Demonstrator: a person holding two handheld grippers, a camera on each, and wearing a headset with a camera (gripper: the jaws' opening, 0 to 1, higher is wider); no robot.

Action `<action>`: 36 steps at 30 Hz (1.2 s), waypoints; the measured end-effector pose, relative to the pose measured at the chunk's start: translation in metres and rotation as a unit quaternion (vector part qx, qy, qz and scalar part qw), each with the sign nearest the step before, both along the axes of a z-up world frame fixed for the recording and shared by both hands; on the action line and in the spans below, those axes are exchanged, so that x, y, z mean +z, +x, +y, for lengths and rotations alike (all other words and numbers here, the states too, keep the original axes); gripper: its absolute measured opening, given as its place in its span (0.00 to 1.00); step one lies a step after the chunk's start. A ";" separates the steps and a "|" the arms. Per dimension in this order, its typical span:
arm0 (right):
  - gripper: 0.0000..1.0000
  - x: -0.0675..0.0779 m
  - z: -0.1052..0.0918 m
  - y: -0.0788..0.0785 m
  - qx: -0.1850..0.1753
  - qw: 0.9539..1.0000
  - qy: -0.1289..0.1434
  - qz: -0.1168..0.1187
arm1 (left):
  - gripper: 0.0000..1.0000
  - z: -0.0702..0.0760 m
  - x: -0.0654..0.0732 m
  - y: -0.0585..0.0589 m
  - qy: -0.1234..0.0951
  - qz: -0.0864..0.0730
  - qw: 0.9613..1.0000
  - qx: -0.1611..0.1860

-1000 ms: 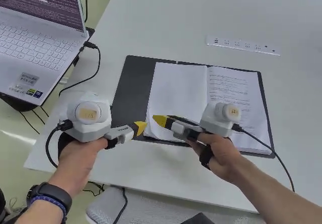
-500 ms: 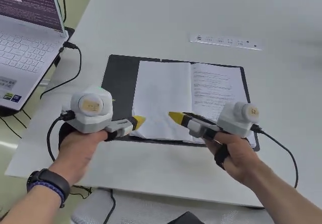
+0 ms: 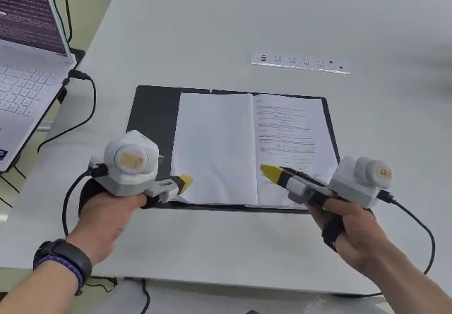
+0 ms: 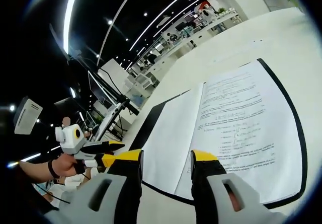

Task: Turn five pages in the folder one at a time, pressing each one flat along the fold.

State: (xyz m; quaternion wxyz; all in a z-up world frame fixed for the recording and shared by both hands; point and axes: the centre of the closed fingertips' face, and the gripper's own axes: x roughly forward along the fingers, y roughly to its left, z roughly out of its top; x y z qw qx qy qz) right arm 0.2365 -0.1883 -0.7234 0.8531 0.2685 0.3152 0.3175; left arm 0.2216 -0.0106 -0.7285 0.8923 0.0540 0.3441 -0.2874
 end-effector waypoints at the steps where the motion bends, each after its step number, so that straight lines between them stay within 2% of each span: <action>1: 0.36 0.000 -0.002 -0.002 0.000 1.000 -0.001 0.001 | 0.38 -0.002 -0.002 0.000 0.001 0.000 1.000 -0.004; 5: 0.36 -0.002 -0.012 -0.008 -0.004 1.000 -0.005 0.008 | 0.31 -0.007 -0.014 -0.003 0.006 0.007 1.000 -0.015; 12: 0.37 -0.005 -0.020 -0.011 -0.013 1.000 -0.008 0.010 | 0.15 -0.013 -0.032 -0.010 -0.001 0.026 0.999 -0.020; 17: 0.35 -0.004 -0.019 -0.009 -0.013 1.000 -0.006 0.007 | 0.04 -0.009 -0.045 -0.015 0.010 0.041 0.999 -0.014; 20: 0.33 -0.004 -0.015 -0.008 -0.010 1.000 -0.003 0.010 | 0.00 -0.006 -0.050 -0.016 0.006 0.047 0.999 -0.004; 21: 0.33 -0.004 -0.013 -0.007 -0.008 1.000 -0.002 0.011 | 0.00 -0.004 -0.054 -0.018 0.010 0.056 0.998 0.000; 28: 0.29 -0.005 0.001 -0.002 0.015 1.000 -0.003 0.011 | 0.00 -0.003 -0.053 -0.020 0.012 0.052 0.999 0.007; 32: 0.21 -0.002 0.012 0.000 0.040 0.999 0.004 0.006 | 0.00 -0.003 -0.053 -0.020 0.022 0.045 0.999 0.001; 36: 0.19 -0.005 0.019 0.004 0.068 0.998 -0.011 0.005 | 0.00 -0.002 -0.052 -0.020 0.013 0.046 0.999 0.008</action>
